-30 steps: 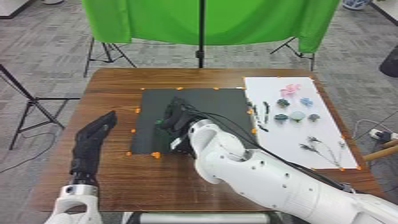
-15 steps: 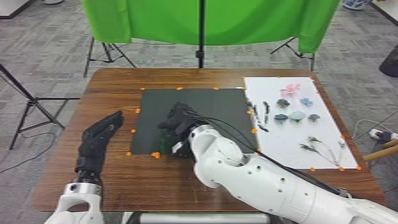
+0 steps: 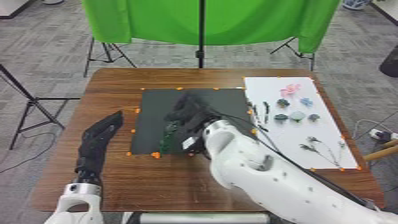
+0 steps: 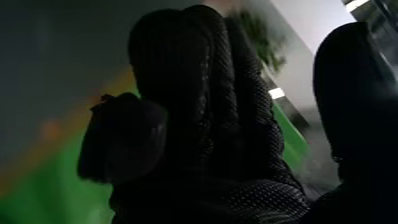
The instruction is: Arrange flowers
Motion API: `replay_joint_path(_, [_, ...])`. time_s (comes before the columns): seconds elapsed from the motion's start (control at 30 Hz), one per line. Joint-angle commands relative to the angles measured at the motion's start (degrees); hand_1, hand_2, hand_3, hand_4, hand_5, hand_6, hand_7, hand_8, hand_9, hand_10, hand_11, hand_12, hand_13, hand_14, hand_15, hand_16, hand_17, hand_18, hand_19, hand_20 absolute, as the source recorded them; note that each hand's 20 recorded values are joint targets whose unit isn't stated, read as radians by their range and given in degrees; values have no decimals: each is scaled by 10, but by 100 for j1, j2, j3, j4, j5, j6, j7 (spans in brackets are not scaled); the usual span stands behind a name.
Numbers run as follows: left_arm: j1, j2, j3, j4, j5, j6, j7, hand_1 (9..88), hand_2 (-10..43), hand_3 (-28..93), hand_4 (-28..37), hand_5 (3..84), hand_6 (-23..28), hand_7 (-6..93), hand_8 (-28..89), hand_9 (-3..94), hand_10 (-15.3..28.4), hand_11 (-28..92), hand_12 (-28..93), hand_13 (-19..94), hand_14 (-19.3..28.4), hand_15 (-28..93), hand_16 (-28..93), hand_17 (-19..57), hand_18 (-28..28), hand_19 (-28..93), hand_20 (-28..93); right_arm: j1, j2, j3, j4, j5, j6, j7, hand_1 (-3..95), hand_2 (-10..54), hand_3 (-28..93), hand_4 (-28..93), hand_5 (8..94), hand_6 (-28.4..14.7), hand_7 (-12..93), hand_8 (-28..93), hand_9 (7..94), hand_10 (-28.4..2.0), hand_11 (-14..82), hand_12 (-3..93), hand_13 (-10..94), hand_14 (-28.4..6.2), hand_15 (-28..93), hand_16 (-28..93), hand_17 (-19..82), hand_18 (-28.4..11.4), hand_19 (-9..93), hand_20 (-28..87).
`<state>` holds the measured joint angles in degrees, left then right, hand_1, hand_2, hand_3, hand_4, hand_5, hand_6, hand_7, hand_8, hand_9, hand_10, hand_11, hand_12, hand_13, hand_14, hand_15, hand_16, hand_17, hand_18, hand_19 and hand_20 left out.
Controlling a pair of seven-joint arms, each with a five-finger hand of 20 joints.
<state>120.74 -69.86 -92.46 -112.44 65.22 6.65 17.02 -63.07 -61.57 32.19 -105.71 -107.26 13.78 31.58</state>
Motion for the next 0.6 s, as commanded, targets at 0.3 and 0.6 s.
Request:
replay_joint_path(0.3, [291, -108, -142, -91, 35, 85, -81, 310, -95, 652, -188, 468, 33, 100, -55, 406, 114, 107, 131, 297, 140, 100, 43, 20, 116, 7, 177, -4497, 2349, 5692, -1829, -1176, -784, 403, 377, -95, 608, -137, 635, -49, 130, -50, 672, -168, 166, 227, 816, -76, 522, 310, 585, -119, 932, 374])
replay_joint_path(0.6, [229, -93, -114, -82, 85, 31, -121, 314, -95, 649, -183, 467, 33, 101, -56, 405, 113, 109, 130, 296, 140, 99, 45, 20, 116, 7, 179, -5207, 2422, 6051, -1358, -1531, -1504, 585, 381, -95, 595, -186, 607, -50, 120, -47, 641, -168, 145, 224, 801, -77, 535, 297, 569, -124, 932, 385])
